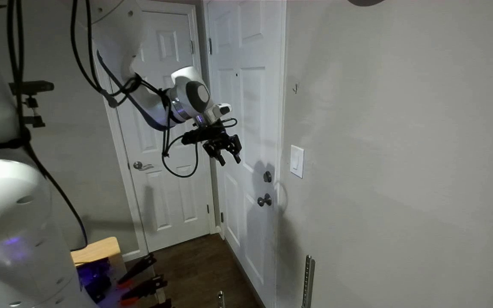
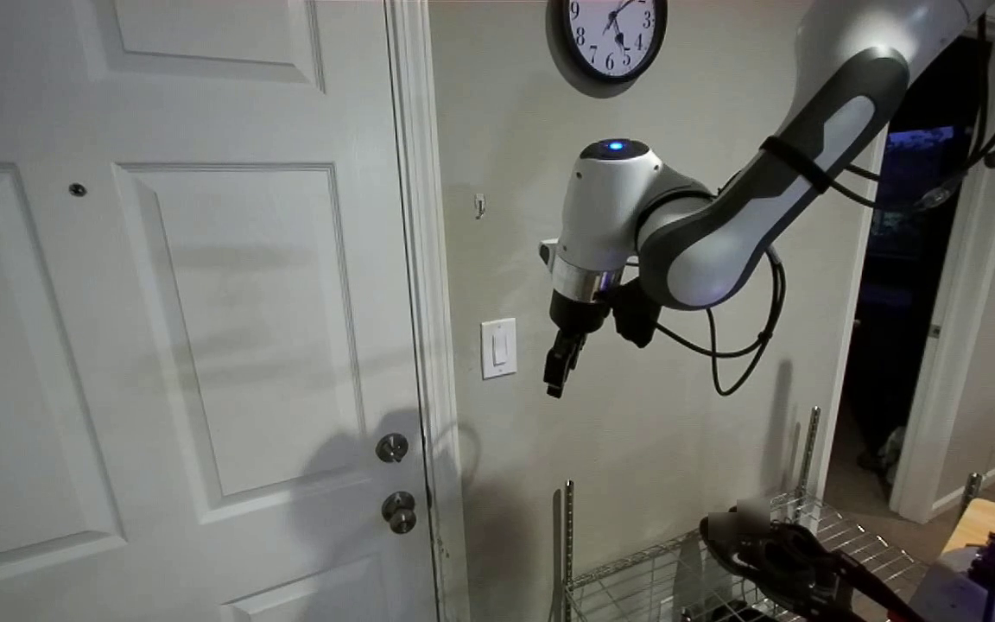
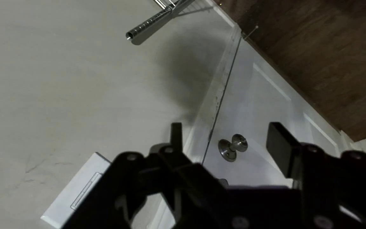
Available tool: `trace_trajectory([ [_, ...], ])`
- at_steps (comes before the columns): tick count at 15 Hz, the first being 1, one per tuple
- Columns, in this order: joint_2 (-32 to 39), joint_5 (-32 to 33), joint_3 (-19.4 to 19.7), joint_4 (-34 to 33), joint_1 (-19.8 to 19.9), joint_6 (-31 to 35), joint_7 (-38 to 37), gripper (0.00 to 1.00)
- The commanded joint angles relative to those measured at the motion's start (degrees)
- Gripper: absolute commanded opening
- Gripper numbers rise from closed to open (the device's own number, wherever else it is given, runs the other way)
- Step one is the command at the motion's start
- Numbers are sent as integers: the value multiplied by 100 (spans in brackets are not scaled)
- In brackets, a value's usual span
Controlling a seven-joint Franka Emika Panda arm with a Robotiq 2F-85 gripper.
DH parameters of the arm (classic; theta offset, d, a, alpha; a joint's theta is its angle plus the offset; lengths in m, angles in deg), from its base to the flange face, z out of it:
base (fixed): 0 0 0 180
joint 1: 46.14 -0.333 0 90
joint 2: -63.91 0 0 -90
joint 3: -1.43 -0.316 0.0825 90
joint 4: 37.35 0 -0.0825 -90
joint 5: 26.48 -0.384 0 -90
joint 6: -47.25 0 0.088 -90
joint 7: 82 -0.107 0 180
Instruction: Turn off the light switch.
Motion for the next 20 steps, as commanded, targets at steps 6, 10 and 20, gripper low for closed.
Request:
trace_trajectory([
  [6,27,981,119,-17,39,0,-920,7],
  [10,28,805,134,-3,2,0,-738,7],
  [20,227,1706,236,-234,82,122,-1624,1],
])
